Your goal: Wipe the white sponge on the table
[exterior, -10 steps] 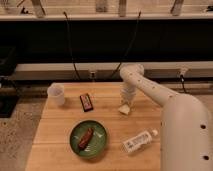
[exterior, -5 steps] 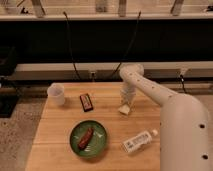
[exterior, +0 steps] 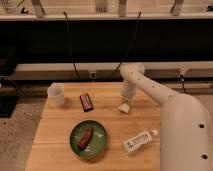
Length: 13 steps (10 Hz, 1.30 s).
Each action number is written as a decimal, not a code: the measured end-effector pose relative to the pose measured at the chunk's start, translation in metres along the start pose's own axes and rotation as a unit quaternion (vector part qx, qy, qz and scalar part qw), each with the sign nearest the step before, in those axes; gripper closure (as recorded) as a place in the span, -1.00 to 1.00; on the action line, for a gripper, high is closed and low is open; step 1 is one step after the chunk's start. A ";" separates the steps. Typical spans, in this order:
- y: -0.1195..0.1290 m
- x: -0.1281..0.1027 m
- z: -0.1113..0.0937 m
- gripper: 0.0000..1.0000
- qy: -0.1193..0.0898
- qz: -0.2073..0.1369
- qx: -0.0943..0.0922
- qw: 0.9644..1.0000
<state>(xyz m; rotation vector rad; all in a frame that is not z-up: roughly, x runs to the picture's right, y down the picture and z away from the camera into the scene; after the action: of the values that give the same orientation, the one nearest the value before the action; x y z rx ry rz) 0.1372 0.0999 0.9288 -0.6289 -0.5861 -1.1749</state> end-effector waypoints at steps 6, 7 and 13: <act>-0.043 -0.007 0.011 1.00 -0.007 -0.041 0.006 0.999; -0.048 -0.009 0.011 1.00 -0.007 -0.046 0.008 0.999; -0.055 -0.046 0.011 1.00 -0.010 -0.100 -0.001 0.995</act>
<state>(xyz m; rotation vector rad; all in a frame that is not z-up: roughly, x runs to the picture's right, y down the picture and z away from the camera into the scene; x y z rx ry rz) 0.0708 0.1233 0.9116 -0.5941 -0.6762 -1.3571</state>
